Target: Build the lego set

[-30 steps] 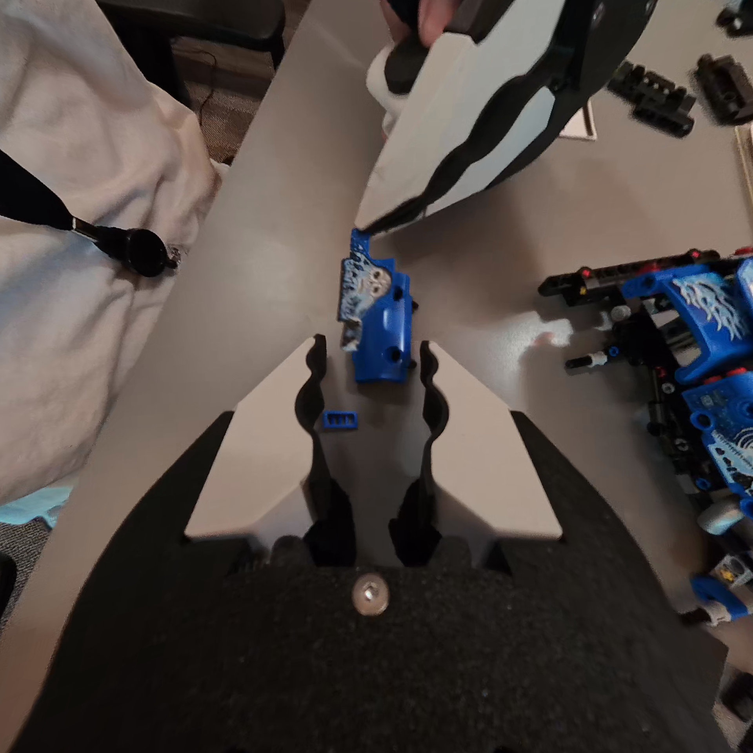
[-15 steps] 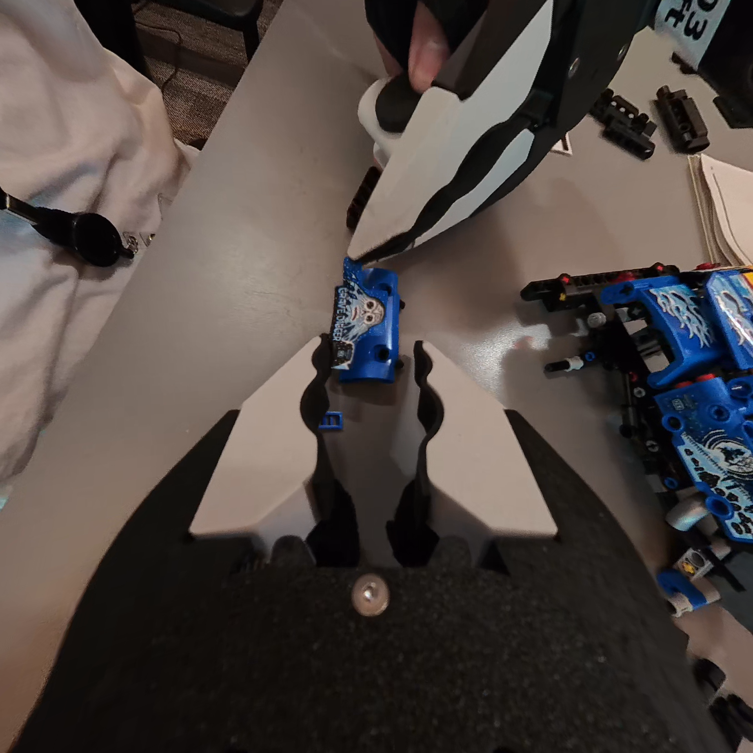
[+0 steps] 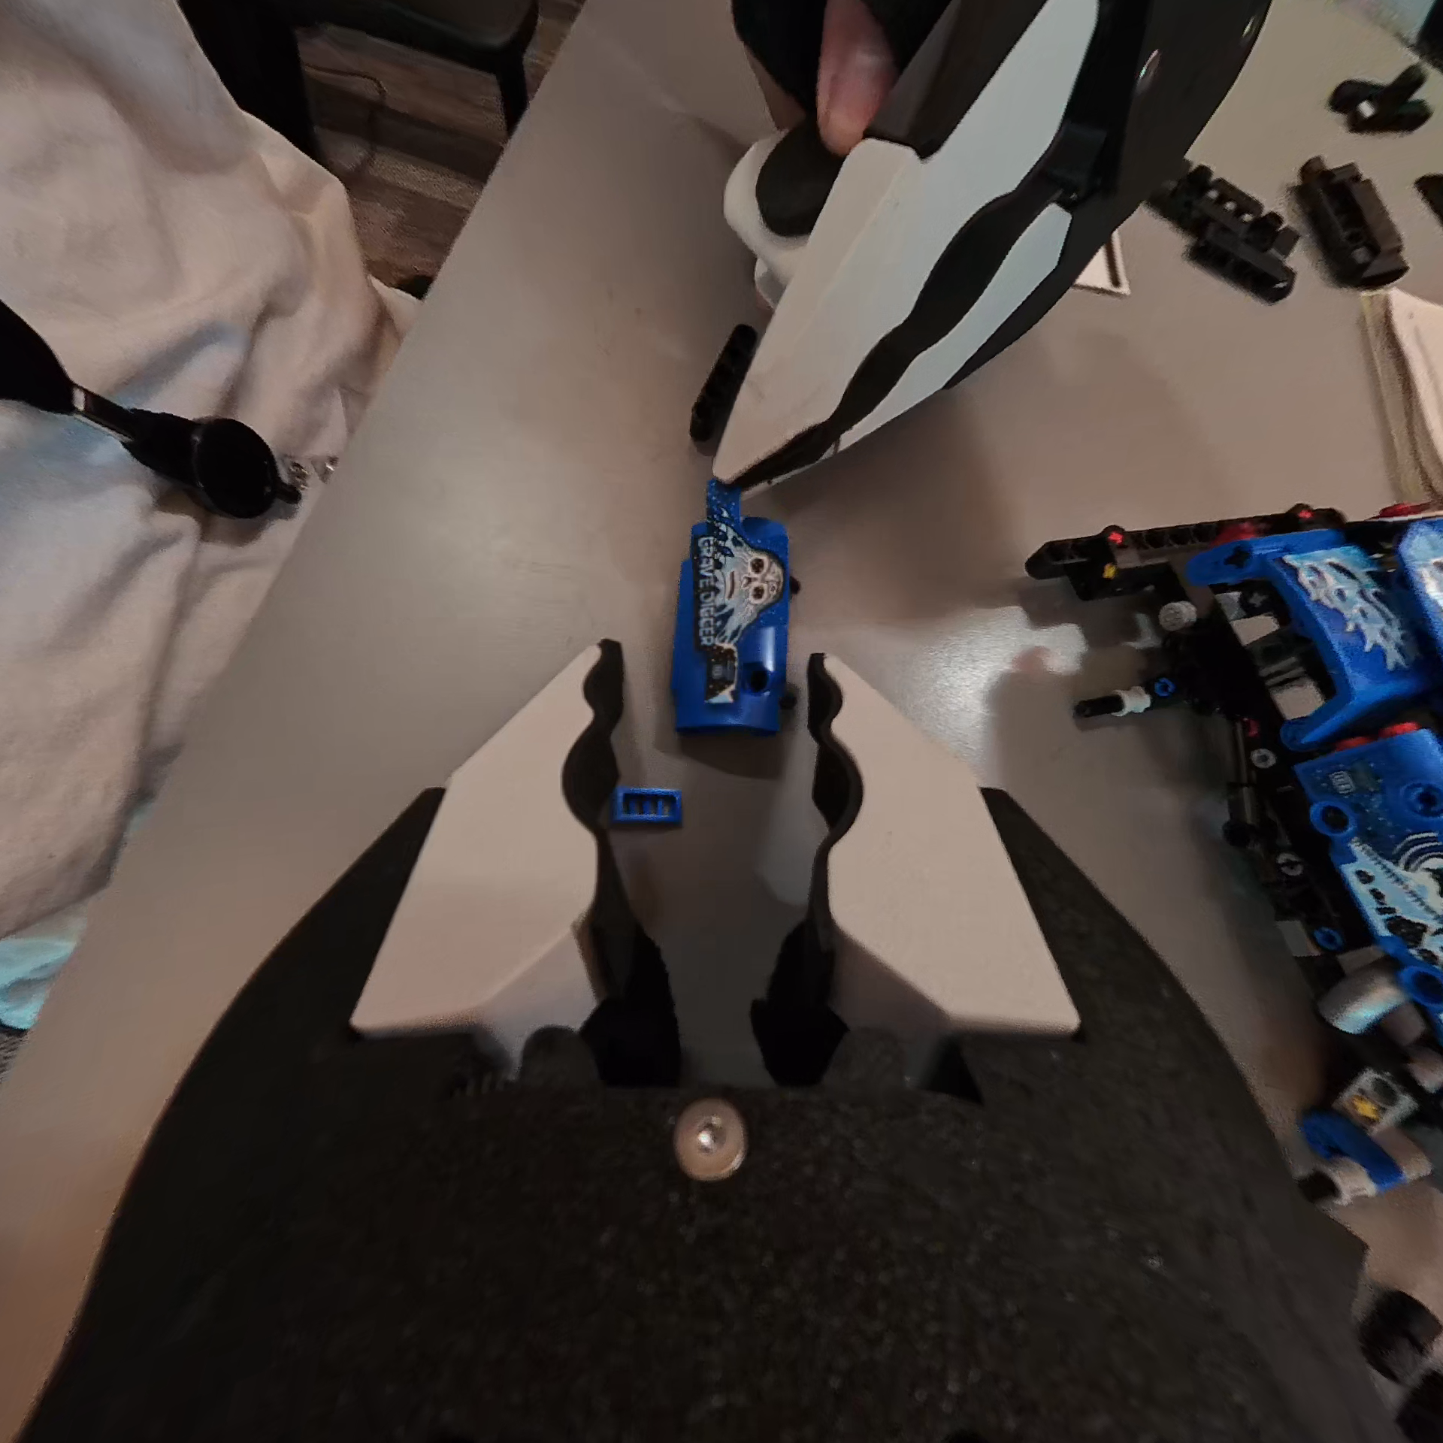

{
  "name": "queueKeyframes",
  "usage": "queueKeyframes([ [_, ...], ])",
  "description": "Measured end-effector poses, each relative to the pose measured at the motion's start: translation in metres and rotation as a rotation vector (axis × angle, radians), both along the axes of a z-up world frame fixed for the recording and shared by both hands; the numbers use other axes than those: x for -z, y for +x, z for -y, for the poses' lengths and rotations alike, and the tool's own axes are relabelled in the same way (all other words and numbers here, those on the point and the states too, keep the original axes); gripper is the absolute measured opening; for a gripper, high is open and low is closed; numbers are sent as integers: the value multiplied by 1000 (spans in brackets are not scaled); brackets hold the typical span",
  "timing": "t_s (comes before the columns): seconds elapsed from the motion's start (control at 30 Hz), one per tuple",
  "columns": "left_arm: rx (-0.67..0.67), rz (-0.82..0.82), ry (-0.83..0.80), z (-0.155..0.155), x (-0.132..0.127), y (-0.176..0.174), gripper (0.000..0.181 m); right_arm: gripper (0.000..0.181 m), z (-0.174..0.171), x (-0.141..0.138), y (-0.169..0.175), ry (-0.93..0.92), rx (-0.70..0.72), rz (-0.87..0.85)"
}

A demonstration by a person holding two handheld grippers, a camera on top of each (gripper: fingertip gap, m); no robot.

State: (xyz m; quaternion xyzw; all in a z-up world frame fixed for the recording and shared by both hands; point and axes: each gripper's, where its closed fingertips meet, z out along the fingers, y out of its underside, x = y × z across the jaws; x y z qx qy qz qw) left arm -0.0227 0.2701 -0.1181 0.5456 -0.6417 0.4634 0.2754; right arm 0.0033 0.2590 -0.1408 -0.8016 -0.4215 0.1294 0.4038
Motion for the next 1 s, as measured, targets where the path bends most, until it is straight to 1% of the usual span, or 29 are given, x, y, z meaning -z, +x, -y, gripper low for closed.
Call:
queueKeyframes([
  [0.03,3,1,-1,1,0,-1,0,48,1,-2,-1,-16,0,-31],
  [0.13,11,15,-15,3,-4,-2,0,47,2,-13,-5,-45,-4,-143],
  [0.3,10,59,-14,2,-10,-3,0,29,7,-27,-2,-102,-14,-254],
  [0.37,8,68,-13,2,-10,-4,0,24,11,-27,-1,-152,-22,-289],
  [0.63,0,88,-15,2,-9,-6,0,12,14,-25,4,-267,-15,-375],
  [0.83,7,92,-16,5,-8,-7,0,2,16,-25,2,-279,-30,-389],
  [1.0,1,94,-10,6,-6,-5,0,0,18,-26,0,-283,-37,-387],
])
